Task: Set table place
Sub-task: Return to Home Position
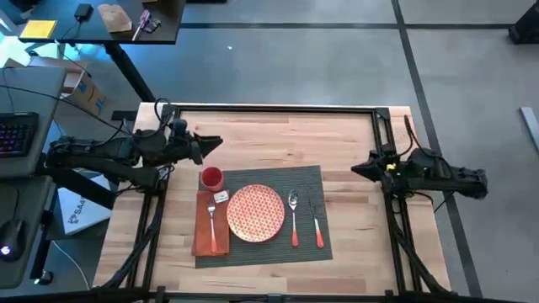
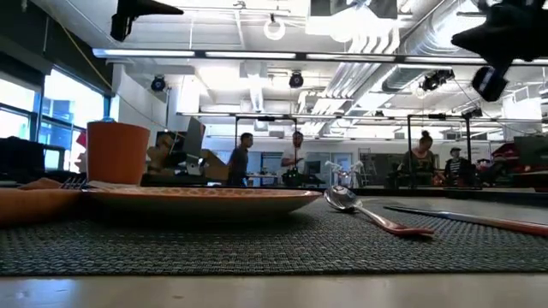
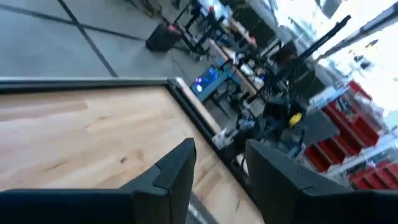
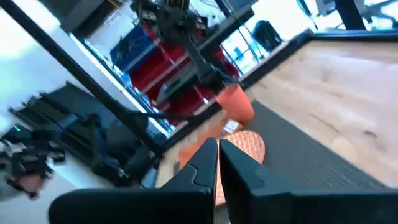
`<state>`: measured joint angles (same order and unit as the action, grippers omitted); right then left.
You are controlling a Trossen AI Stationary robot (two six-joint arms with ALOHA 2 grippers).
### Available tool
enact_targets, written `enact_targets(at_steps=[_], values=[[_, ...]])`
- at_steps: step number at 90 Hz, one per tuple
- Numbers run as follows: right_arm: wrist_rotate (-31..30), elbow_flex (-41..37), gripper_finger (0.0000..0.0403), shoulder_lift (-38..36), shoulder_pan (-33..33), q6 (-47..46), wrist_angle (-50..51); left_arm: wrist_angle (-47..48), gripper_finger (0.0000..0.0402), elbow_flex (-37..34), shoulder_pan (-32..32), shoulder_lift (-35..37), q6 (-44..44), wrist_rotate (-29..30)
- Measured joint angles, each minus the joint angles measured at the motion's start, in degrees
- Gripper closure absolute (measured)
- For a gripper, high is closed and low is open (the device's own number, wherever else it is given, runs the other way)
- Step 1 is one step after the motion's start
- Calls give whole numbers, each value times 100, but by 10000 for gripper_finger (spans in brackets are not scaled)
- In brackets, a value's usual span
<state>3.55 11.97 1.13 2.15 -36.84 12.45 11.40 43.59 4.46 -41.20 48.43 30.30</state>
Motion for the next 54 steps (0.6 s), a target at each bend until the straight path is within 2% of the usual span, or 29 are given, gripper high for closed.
enact_targets(at_steps=[25, 38, 54], values=[[341, -1144, 403, -90, 207, -332, -1894, 1, 273, -2, -50, 12, -28, 112], [408, -1106, 403, 0, 210, -430, -1313, -17, 273, -2, -76, 0, -251, -32], [315, -1102, 403, 44, 210, -425, -1303, -39, 273, -2, -76, -12, -946, -151]])
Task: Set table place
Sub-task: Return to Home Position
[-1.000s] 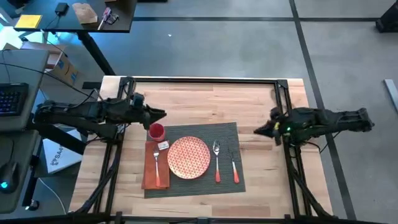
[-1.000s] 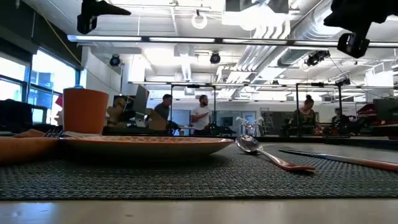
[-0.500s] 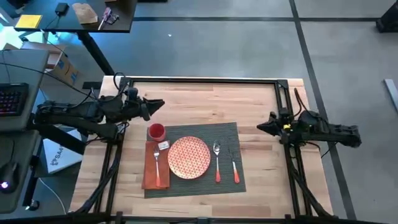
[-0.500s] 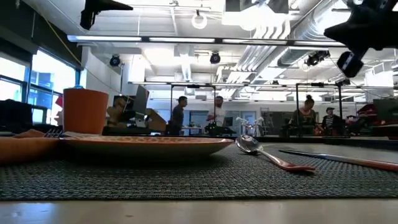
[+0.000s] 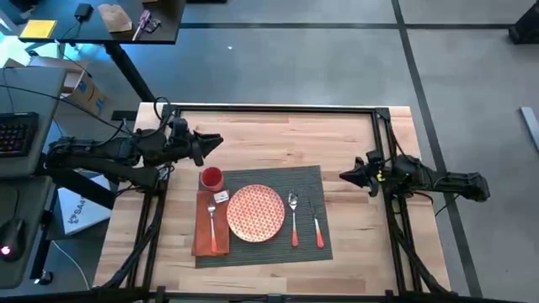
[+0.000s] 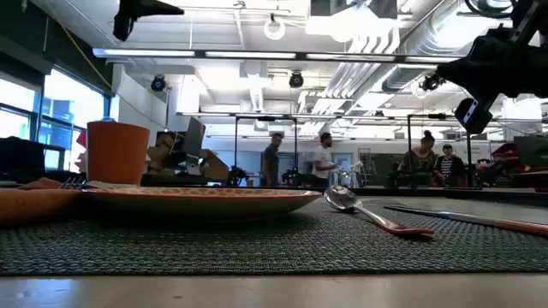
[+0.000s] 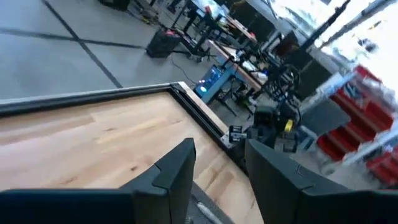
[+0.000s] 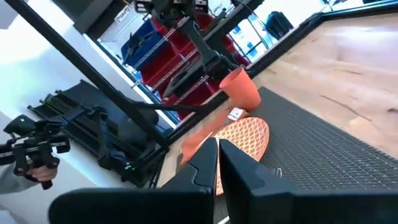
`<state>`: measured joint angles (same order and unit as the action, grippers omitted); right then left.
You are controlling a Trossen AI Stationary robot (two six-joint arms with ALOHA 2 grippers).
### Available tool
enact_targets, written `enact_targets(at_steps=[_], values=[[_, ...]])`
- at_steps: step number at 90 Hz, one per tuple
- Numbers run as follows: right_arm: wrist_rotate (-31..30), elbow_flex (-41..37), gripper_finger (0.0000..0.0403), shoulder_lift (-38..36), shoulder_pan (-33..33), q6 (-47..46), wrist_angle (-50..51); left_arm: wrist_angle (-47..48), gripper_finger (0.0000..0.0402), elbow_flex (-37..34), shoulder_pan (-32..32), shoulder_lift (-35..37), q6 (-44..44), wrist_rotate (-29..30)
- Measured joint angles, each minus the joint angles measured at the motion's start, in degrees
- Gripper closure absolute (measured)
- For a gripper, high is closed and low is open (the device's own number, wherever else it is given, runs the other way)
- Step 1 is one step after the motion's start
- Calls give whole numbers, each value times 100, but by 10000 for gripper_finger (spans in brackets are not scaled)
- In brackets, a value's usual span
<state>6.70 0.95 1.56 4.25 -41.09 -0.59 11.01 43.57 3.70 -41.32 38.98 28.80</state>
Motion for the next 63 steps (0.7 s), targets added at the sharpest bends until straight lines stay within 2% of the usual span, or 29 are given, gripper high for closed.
enact_targets(at_steps=[13, 30, 63], values=[[-2, 2, 403, -4, 0, -1, 5, -127, 273, 0, 0, -1, -494, 27], [-2, 4, 403, -4, 0, 1, 12, -142, 273, 0, 7, -2, -173, 26], [-4, 7, 403, -4, 0, -1, 15, -88, 273, 0, 11, 129, -309, 172]])
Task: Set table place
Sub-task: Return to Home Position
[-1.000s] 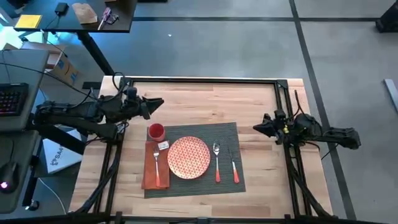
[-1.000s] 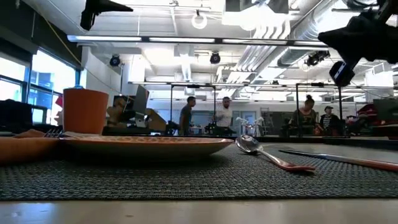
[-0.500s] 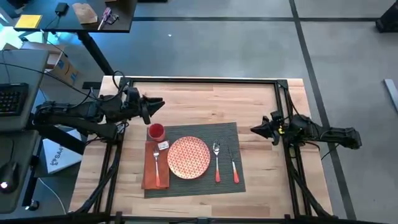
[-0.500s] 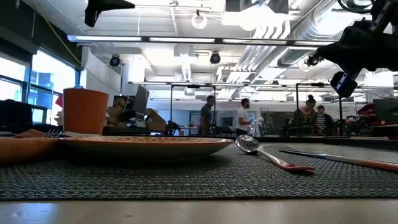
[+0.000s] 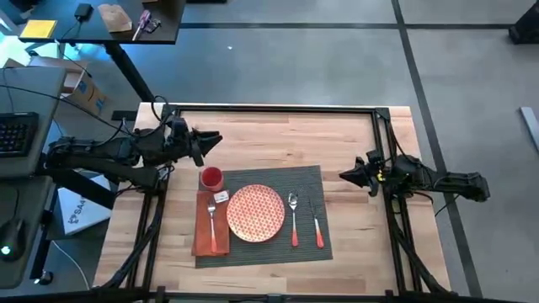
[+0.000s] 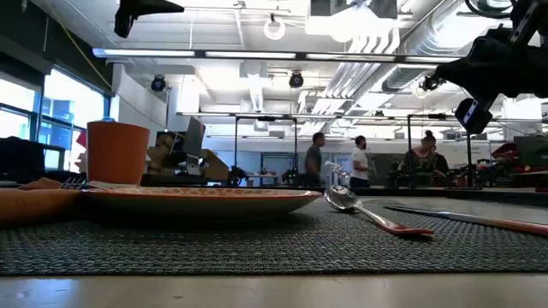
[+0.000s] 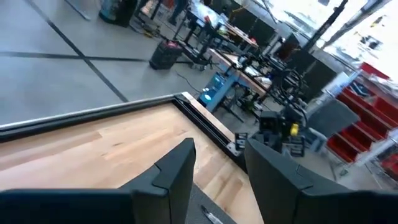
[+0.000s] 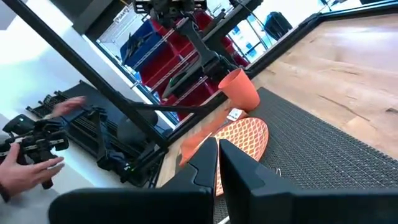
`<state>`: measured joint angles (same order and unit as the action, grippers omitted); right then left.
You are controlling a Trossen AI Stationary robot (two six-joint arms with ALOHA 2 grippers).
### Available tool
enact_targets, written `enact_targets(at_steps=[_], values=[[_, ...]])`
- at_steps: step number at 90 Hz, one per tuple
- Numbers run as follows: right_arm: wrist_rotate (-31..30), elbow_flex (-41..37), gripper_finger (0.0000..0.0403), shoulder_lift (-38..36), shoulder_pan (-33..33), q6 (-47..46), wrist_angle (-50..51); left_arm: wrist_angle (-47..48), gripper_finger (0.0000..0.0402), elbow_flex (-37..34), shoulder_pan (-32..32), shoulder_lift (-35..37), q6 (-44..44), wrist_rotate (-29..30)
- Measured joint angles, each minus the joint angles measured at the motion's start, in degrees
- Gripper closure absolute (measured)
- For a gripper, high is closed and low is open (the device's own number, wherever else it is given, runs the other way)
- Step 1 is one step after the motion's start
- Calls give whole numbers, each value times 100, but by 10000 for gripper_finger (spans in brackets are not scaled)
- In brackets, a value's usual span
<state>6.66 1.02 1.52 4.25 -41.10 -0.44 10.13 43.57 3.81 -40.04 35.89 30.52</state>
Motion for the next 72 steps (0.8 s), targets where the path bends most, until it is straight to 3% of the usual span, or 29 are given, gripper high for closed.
enact_targets(at_steps=[23, 33, 40, 56, 72], values=[[-7, 0, 402, 0, 0, 2, 3, -45, 273, -3, -79, 758, -989, -400], [-7, 0, 402, 0, 0, 2, 3, -134, 273, -256, -297, 1162, -2270, -555], [-7, 0, 402, 0, 0, 2, 3, -443, 273, -803, -521, 1468, -2626, -537], [-5, 2, 402, 0, 0, 2, 3, -1603, 273, -2352, -979, 2245, -1848, -1019], [-5, 2, 402, 0, 0, 2, 3, -2696, 273, -3726, -1361, 2954, -2287, -1852]])
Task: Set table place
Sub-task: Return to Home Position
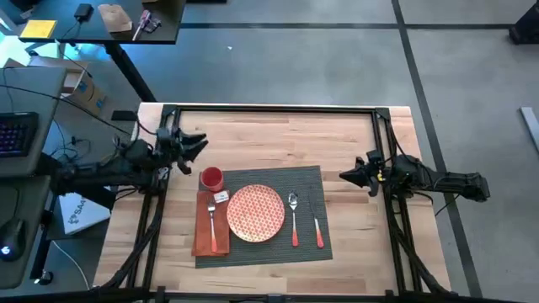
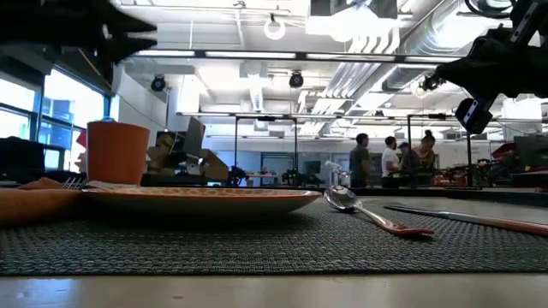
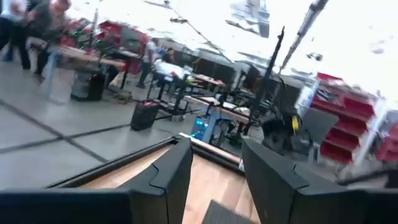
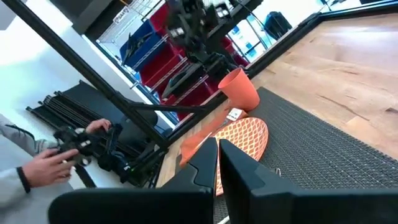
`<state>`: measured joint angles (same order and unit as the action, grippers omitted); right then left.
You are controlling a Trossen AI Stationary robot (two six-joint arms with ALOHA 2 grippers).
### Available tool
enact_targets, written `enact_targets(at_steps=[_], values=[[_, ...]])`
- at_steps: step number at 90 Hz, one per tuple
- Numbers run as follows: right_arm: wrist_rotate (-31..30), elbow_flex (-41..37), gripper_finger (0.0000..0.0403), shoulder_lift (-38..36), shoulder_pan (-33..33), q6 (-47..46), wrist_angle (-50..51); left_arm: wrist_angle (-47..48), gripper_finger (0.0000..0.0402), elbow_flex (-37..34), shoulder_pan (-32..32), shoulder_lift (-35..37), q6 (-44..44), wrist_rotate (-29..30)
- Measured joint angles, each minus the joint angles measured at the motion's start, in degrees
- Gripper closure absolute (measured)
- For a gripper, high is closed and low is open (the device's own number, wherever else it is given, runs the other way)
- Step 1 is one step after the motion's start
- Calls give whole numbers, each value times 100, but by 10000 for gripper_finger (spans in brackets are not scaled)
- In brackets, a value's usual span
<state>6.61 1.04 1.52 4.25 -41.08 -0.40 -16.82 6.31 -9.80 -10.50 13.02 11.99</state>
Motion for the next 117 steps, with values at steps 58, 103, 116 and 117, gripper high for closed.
enact_targets(at_steps=[58, 103, 116, 117], values=[[-8, 5, 402, 31, -2, 0, 5, 1691, 272, -549, -25, 1030, -282, -1141], [-11, 7, 403, 31, -2, 0, 7, 1688, 272, -549, -68, 1031, -1517, -1117], [-13, 4, 403, 31, -2, 0, 7, 1690, 272, -549, -68, 1031, -1517, -1117], [-13, 4, 403, 31, -2, 0, 7, 1690, 272, -549, -68, 1031, -1517, -1117]])
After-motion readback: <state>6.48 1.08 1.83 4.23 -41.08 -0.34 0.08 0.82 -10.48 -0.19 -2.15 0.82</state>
